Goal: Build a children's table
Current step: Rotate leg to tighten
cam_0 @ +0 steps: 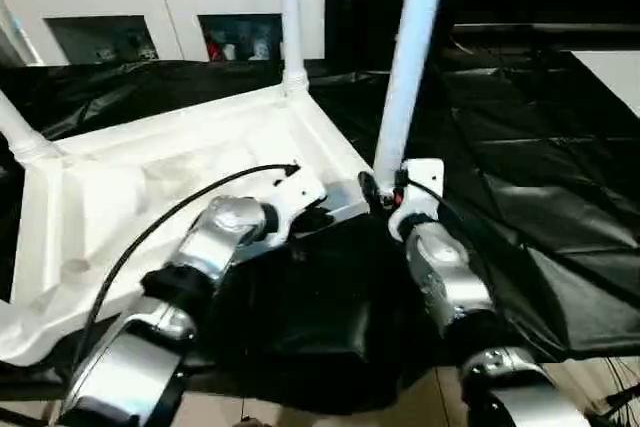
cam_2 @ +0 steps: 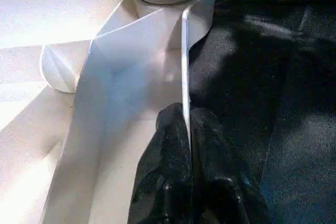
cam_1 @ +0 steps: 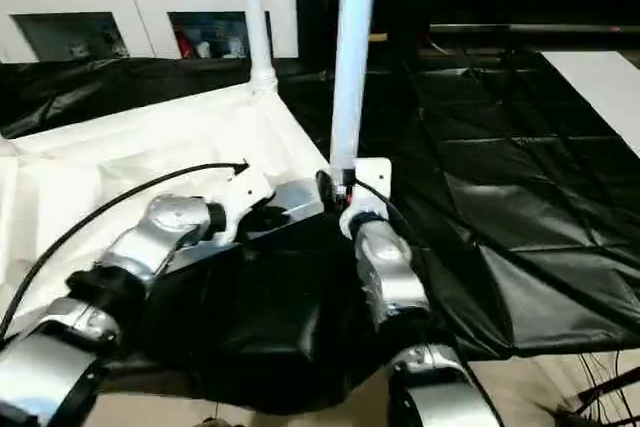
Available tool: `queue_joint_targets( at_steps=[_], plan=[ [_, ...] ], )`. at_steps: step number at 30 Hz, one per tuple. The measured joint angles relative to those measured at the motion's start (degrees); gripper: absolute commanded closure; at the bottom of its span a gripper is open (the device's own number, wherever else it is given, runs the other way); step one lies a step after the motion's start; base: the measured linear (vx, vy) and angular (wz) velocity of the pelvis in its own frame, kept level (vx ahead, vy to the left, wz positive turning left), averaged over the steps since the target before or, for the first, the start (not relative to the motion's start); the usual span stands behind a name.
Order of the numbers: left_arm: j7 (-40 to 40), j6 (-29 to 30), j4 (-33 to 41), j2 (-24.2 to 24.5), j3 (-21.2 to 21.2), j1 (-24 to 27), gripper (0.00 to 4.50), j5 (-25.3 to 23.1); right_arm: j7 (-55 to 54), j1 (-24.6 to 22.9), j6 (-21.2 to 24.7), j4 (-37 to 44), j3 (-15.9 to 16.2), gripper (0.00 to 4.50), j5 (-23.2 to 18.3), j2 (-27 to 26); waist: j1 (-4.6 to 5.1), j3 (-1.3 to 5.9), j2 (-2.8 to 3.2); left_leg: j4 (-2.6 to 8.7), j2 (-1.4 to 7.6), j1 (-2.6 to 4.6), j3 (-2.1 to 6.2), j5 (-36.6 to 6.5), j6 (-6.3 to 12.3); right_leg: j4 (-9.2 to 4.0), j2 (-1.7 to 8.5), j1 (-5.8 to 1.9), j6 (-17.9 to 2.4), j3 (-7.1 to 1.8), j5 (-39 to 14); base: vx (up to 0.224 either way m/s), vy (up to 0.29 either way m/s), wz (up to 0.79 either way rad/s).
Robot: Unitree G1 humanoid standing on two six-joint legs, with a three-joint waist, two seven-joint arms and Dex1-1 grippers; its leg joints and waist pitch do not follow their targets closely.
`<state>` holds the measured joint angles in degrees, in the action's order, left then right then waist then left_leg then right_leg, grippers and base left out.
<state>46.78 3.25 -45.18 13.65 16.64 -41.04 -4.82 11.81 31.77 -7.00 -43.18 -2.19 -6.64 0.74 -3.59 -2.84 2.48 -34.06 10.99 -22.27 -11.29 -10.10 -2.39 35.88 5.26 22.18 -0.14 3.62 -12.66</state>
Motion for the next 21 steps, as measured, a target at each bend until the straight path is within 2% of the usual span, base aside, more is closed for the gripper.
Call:
queue_joint_targets(
  at_steps=[3,6,12,16,21],
  plan=[
    [0.50,-0.23,0.37,0.52,-0.11,0.32,4.50,0.05,6.16,-0.67,0.54,3.39,1.06,0.75,-0.14,3.00,0.14,-0.01,-0.02,0.00,0.00,0.00,0.00,0.00,0.00,-0.01,0.00,0.00,0.00,0.00,0.00,0.000,0.000,0.00],
    [2.31,-0.55,2.04,1.35,-0.11,1.47,4.50,0.27,17.28,-3.48,1.10,7.95,4.73,0.75,-0.22,9.46,-0.10,-0.01,-0.02,0.03,0.01,-0.02,0.00,0.00,0.05,-0.09,0.00,-0.02,0.02,0.02,-0.01,0.000,0.000,0.00],
    [11.05,-1.00,6.78,4.97,-0.06,4.88,4.50,2.55,34.89,-7.05,3.98,12.10,6.91,0.75,-3.11,17.13,-0.17,-0.01,0.01,0.05,0.02,-0.03,0.00,0.16,0.30,-0.05,0.00,0.04,0.02,0.03,-0.02,0.000,0.000,0.00],
    [20.06,0.39,12.33,7.43,1.62,7.81,4.50,5.13,44.33,-7.49,5.74,15.81,8.39,0.75,-5.25,21.25,-1.72,-0.01,0.01,0.02,0.02,-0.04,-0.01,0.16,0.29,-0.04,0.01,0.01,0.02,0.04,-0.02,0.000,0.000,0.00],
    [23.72,1.68,15.15,7.96,3.11,8.75,4.50,5.49,53.37,-8.70,8.98,18.89,10.94,0.75,-7.19,24.45,-3.09,-0.01,0.00,-0.08,-0.01,-0.06,-0.06,0.01,0.06,-0.04,0.08,-0.05,0.01,0.03,-0.02,0.000,0.000,0.00]
  ],
)
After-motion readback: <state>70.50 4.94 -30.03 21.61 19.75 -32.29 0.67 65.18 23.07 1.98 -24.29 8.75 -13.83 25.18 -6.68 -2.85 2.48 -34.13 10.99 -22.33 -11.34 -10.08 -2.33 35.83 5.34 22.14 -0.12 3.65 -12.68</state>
